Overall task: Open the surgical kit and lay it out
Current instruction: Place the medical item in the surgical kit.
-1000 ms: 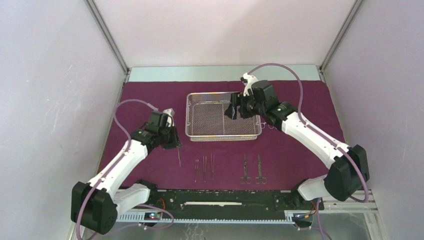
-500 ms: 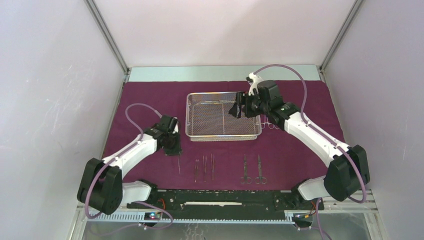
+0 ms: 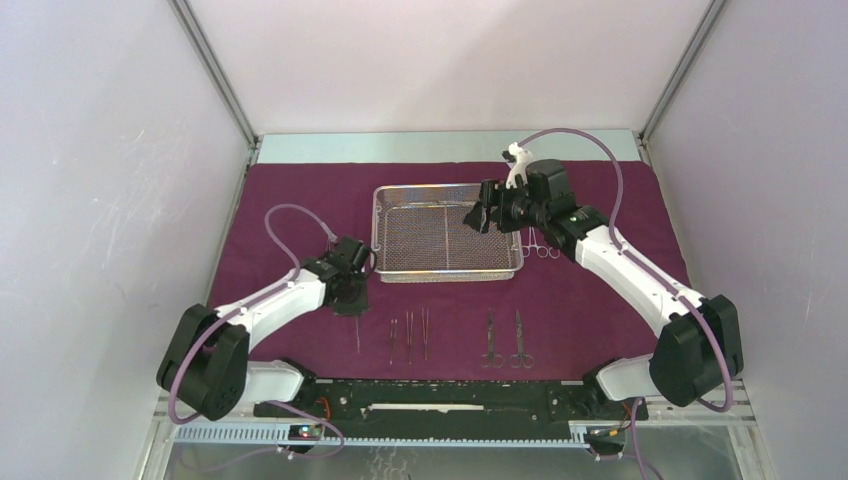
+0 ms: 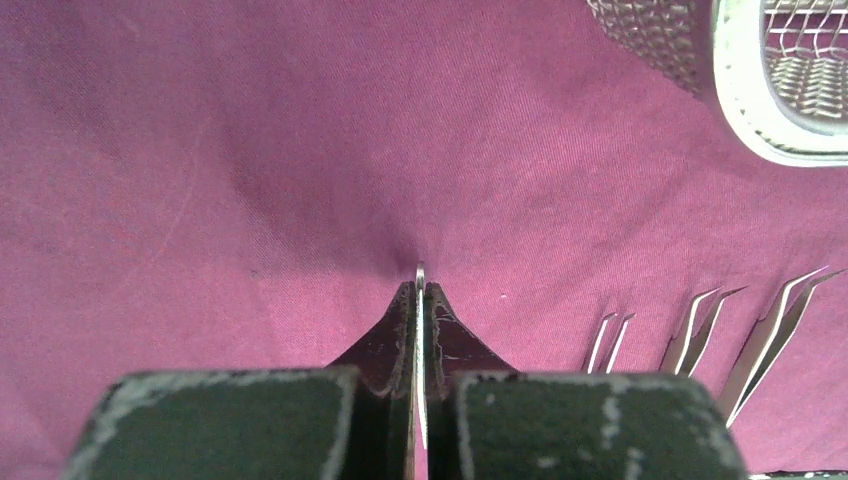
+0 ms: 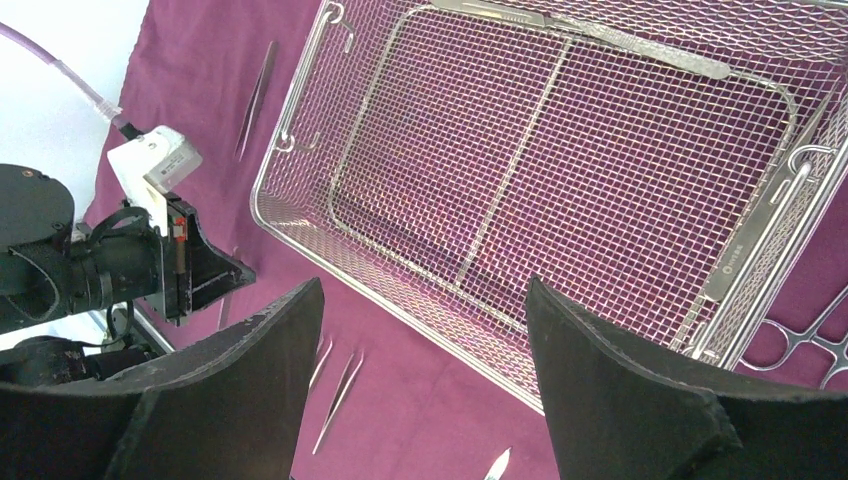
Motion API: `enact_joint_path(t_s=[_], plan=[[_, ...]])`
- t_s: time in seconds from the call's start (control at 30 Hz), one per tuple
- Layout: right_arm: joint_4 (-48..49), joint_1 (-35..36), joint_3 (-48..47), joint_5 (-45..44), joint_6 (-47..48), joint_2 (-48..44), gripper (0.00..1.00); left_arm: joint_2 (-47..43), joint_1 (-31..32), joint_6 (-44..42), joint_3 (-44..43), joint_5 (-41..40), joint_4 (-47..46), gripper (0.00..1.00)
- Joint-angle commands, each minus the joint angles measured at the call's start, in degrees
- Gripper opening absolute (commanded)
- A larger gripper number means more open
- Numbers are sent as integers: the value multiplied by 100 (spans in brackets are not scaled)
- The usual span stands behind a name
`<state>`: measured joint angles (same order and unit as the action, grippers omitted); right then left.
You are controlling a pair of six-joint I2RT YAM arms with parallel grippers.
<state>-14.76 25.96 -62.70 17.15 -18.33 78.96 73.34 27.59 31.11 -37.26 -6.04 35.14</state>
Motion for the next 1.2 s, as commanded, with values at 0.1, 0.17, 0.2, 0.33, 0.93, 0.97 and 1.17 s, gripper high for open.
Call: enact_joint_path(t_s=[0.1, 0.17, 0.2, 0.33, 0.93, 0.97, 1.17], plan=[[246, -55, 3, 105, 13, -118, 82, 150, 228, 109, 112, -326, -39, 2], [233, -55, 3, 98, 12, -109, 82, 169, 294, 131, 130, -376, 3, 4], [230, -54, 3, 96, 13, -109, 82, 184, 336, 136, 135, -413, 18, 4], [219, -55, 4, 81, 22, -109, 82, 309, 444, 160, 96, -490, 59, 5], [167, -72, 3, 52, 41, -144, 82, 384, 580, 282, 60, -746, 185, 13], [167, -73, 3, 52, 40, -147, 82, 371, 580, 289, 53, -760, 196, 14], [175, -68, 3, 60, 40, -128, 82, 234, 580, 354, 0, -841, 285, 21]])
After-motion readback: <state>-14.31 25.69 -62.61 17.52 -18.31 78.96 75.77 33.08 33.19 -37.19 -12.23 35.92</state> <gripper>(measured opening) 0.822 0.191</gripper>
